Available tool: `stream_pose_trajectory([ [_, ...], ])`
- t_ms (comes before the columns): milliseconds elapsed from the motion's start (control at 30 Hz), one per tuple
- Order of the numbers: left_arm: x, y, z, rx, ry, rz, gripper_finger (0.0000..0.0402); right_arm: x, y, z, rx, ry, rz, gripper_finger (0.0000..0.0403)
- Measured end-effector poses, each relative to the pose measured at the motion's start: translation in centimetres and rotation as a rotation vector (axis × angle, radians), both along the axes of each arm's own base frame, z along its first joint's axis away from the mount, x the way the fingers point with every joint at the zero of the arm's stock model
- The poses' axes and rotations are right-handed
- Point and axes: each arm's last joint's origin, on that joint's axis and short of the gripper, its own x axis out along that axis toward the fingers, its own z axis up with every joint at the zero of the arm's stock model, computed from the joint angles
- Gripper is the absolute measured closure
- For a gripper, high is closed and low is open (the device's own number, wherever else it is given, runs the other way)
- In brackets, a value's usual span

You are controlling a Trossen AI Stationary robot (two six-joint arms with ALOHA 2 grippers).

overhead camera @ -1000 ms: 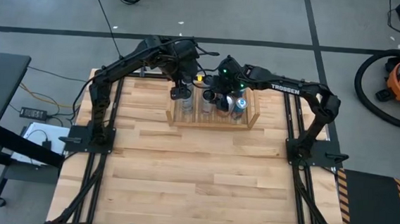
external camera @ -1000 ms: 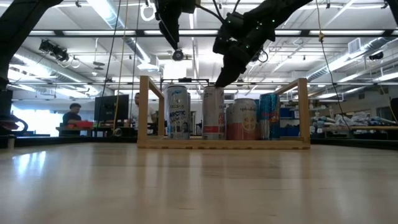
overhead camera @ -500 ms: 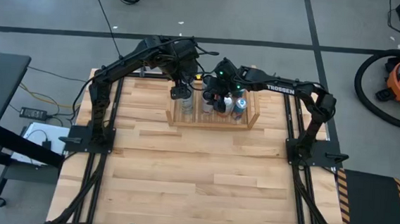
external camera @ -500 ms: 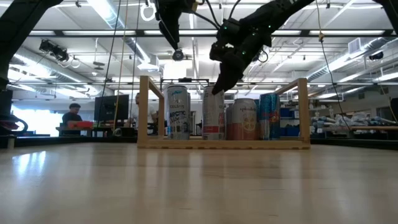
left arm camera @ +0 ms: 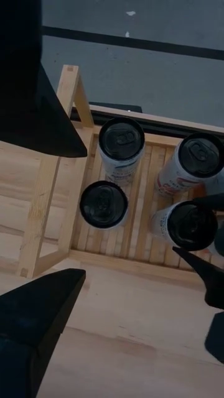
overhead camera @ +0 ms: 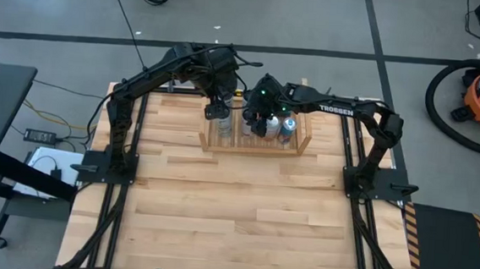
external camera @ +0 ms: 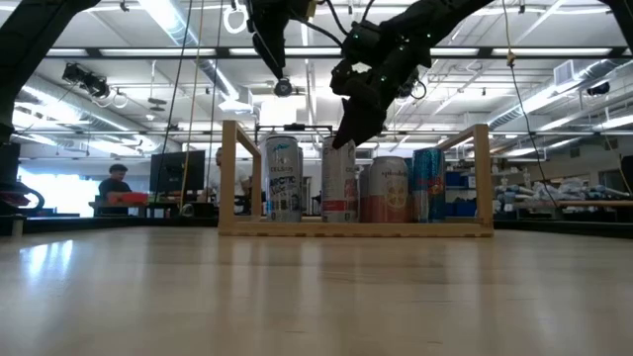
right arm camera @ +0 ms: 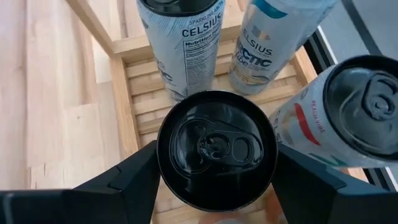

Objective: Place canned beverage on shelf
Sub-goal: Adjust the center white soda can

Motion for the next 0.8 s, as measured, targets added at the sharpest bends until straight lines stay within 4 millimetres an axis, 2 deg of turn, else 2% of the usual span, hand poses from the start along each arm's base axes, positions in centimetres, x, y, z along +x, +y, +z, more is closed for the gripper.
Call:
stream_pose_trajectory([
  [167, 0.0, 0.0, 0.0, 0.010, 0.007, 0.004, 0.0092, 0.7, 1.6, 0.0, -0.044, 0.024, -0.067, 0.0132],
  [300, -0.1, 0.2, 0.0, 0.086, 0.039, 0.039, 0.0092, 1.1, 2.5, 0.1, -0.055, 0.022, -0.119, 0.0133],
  [433, -0.4, 0.5, 0.1, 0.145, 0.070, 0.070, 0.0092, 1.4, 2.9, 0.1, -0.041, -0.006, -0.202, 0.0133],
  [800, -1.1, 1.5, 0.9, 0.163, 0.029, 0.129, 0.0092, 1.8, 4.3, 0.2, -0.032, -0.044, -0.445, 0.0133],
])
